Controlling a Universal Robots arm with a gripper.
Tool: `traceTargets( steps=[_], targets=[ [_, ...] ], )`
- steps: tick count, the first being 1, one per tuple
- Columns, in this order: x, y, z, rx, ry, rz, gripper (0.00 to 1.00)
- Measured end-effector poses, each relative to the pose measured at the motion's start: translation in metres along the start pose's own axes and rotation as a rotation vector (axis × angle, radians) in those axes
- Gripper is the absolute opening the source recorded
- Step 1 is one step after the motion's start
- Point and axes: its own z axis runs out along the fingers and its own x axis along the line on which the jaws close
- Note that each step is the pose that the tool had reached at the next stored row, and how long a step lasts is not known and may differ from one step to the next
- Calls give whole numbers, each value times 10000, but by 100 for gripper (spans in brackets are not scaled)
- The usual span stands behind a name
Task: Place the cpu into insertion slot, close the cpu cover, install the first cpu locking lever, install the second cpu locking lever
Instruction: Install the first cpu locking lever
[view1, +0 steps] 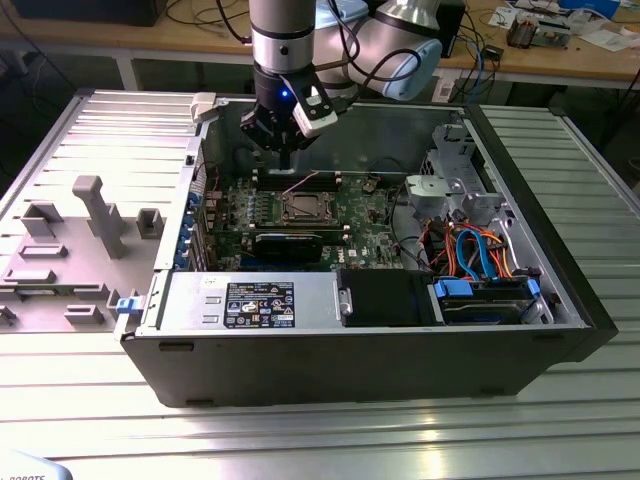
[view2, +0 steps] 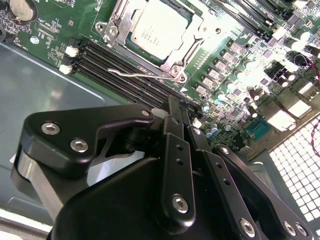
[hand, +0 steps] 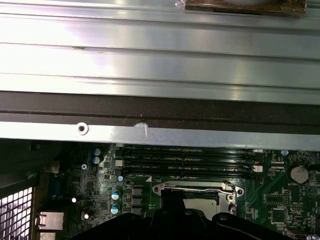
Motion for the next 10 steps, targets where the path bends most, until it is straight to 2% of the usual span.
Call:
traceTargets(
  steps=[5,8,9,10],
  targets=[
    [-31,0,4,15,0,1,11],
    [-125,-7,30,6,0,-2,11],
    [-171,-11,61,-8,-1,4,11],
    [-179,-12,76,-13,-2,6,11]
  ],
)
